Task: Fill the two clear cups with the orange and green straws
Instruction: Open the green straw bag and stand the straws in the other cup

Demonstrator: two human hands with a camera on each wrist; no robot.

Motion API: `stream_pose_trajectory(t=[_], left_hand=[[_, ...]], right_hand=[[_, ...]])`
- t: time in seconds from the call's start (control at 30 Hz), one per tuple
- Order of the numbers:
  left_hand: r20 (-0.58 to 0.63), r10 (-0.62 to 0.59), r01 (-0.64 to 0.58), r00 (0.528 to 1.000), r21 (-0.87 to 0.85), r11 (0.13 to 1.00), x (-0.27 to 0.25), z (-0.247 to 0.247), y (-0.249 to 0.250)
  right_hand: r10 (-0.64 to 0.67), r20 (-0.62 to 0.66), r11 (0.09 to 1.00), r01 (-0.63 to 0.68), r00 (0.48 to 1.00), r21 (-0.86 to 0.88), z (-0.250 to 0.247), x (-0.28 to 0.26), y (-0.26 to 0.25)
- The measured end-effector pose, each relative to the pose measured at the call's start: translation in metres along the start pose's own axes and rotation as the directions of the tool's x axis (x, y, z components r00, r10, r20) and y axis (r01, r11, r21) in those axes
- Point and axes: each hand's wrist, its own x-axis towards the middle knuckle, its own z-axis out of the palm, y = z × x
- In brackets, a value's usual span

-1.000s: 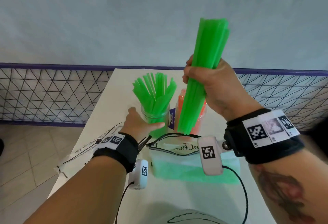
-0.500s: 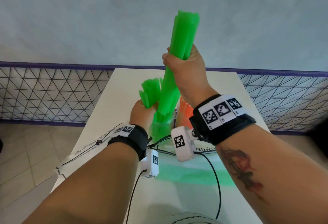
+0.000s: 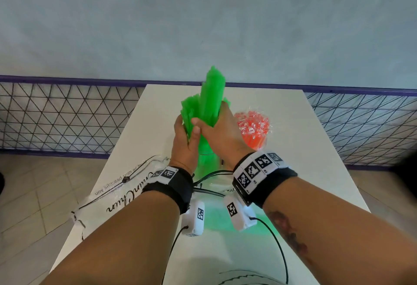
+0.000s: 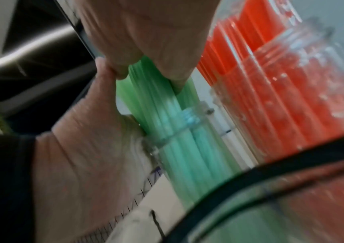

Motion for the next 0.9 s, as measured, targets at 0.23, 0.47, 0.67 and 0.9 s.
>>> stream_pose_trajectory(t=[0.23,0.47,0.67,0.9], left_hand=[[0.041,-0.059,0.054,0.997,0.108,0.993,0.002,-0.002,-0.006],[0.071,-0.121,0.099,0.990,0.257,0.961,0.010,0.009,-0.015],[0.015,-0.061,0.054,0.998,0.292,0.955,0.007,0.008,-0.015],[-0.005,-0.027,0.028,1.000,0.203,0.979,0.005,0.007,-0.013]], right_hand=[[-0.567,-0.085,0.771,0.492,0.819,-0.404,-0.030,0.016,-0.062],[-0.125,0.390,0.576,0.387,0.912,-0.720,-0.003,0.023,-0.050],[-0.309,0.302,0.444,0.418,0.902,-0.793,0.001,0.021,-0.065],[-0.132,0.293,0.719,0.295,0.947,-0.630,-0.010,0.012,-0.037]])
